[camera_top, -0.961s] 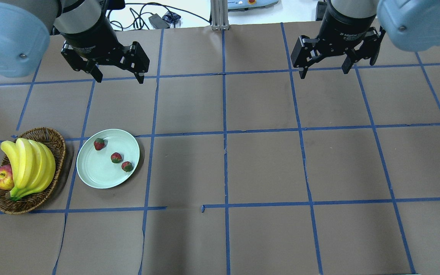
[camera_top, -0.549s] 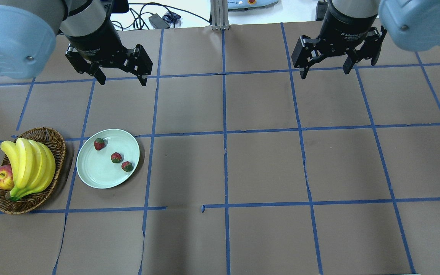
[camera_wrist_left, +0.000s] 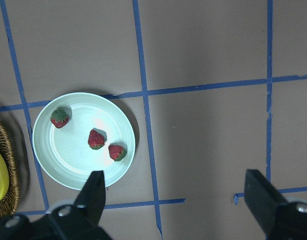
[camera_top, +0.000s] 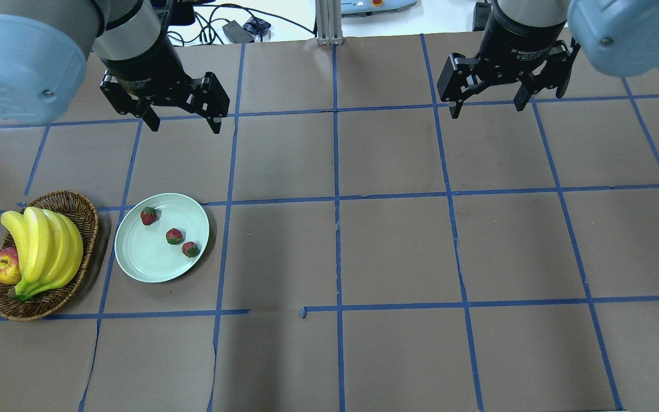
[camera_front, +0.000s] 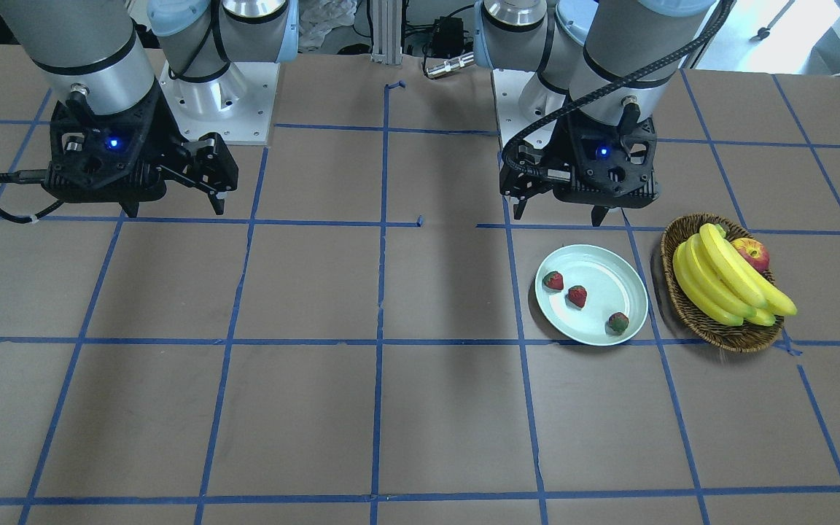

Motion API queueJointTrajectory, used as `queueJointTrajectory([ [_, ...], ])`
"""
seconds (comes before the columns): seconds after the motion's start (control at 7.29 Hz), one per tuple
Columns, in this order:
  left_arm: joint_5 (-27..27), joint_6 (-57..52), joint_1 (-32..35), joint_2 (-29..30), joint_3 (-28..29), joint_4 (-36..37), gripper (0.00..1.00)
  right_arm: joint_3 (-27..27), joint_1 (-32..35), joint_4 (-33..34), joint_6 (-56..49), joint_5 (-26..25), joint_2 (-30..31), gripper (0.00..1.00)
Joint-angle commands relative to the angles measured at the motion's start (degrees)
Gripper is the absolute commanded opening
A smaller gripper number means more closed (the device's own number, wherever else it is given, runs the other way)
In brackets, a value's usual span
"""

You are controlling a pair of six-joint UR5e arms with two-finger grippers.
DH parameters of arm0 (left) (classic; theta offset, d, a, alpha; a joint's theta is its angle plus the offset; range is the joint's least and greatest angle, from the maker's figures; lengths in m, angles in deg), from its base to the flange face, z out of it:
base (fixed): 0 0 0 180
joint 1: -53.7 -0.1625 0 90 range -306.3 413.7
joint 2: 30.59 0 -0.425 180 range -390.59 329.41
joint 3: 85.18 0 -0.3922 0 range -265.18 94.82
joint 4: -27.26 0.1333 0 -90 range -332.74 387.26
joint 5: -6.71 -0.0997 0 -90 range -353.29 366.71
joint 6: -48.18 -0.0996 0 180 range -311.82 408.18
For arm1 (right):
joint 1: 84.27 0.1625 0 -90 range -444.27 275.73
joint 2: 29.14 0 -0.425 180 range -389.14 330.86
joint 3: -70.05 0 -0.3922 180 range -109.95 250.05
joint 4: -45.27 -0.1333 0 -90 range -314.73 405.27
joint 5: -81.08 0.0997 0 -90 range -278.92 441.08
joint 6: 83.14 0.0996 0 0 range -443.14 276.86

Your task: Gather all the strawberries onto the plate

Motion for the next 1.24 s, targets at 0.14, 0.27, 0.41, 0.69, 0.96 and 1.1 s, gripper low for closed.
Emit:
queueJointTrajectory([
  [0.14,0.0,-0.1,0.0,0.2,-0.1,0.0,1.00,0.1,-0.1,-0.1,0.0,0.0,0.1,1.00],
  [0.27,0.0,-0.2,-0.1,0.2,0.0,0.0,1.00,0.1,-0.1,0.0,0.0,0.1,0.1,1.00],
  [0.41,-0.1,-0.3,-0.1,-0.1,0.0,0.0,1.00,0.0,-0.1,-0.1,0.0,0.0,0.1,1.00],
  [0.69,0.0,-0.5,-0.7,-0.3,0.0,0.1,1.00,0.1,-0.1,-0.1,0.0,0.1,0.1,1.00],
  [0.96,-0.1,-0.6,-0.7,-0.3,-0.1,0.0,1.00,0.0,0.0,-0.1,0.0,-0.1,0.2,1.00],
  [1.1,-0.1,-0.6,-0.7,-0.3,-0.1,0.1,1.00,-0.1,0.0,0.0,0.0,-0.1,0.2,1.00],
])
